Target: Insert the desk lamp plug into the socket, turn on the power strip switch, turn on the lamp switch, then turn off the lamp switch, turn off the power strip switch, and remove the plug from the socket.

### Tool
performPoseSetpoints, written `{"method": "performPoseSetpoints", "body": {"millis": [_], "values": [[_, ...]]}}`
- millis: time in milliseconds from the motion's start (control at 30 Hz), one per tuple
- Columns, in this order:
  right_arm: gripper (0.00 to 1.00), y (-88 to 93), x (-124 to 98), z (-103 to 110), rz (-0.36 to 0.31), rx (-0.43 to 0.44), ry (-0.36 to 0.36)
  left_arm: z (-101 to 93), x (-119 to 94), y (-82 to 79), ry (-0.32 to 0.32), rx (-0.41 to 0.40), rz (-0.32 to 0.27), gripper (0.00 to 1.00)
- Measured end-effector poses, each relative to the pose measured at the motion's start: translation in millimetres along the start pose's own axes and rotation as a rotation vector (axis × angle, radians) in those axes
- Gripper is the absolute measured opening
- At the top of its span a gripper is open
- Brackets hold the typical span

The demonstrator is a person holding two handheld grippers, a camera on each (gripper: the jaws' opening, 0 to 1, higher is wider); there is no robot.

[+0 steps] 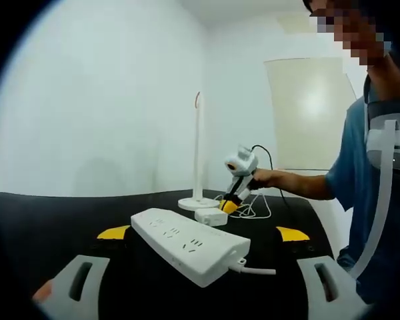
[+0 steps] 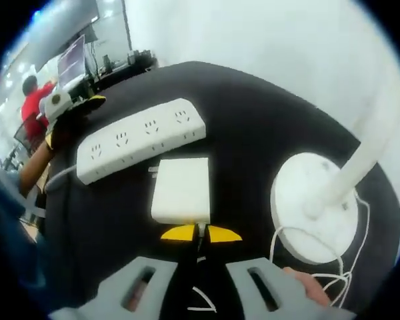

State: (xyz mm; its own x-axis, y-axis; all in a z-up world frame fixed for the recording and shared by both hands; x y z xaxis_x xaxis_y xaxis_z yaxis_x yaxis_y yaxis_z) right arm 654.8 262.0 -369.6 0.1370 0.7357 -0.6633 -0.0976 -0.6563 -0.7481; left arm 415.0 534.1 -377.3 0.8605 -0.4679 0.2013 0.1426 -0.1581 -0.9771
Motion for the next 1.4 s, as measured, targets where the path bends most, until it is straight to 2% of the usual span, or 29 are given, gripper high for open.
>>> {"method": "performPoseSetpoints", "body": {"millis": [133,267,533,767,1033,1400], "values": [[0.06,-3.7,-4,10,-0.017,-0.096,0.076,1.4,0,0.4,-0.002,-0.003,0.003,0.81],[0.06,-9.2,-8,22,-0.068,-0.247,0.153,2.4,-1,0.0,-0.006,-0.007,-0.001,0.81],[0.06,-14.5,-20,39,-0.161,-0.485,0.332,3.4,-1,0.5,-0.014,-0.008,0.004,0.80],[0.06,-16.4,-24,49,-0.214,-0.655,0.418,4.9,-1,0.6,-0.016,-0.019,-0.001,0.80],[0.06,-20.5,-29,60,-0.291,-0.764,0.471,6.0,-1,1.2,-0.023,-0.034,-0.003,0.80],[0.06,-35.3,-39,75,-0.404,-0.836,0.514,8.1,-1,3.5,-0.031,-0.040,0.012,0.80]]}}
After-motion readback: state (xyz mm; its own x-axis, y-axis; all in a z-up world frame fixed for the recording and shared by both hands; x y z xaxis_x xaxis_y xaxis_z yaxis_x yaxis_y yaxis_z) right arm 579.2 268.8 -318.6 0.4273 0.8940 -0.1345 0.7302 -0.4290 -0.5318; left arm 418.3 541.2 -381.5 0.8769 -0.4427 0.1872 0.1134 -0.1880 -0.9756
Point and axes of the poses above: the point that each gripper's makers call its tool centre point, and the gripper's own axes: x roughly forward along the fingers, z roughly to its left, y roughly out of its underside, the point moved 9 cm from there along -x, roughly backward along the fingers, and after that the axes turned 9 degrees about -z, right-handed, at the moved point
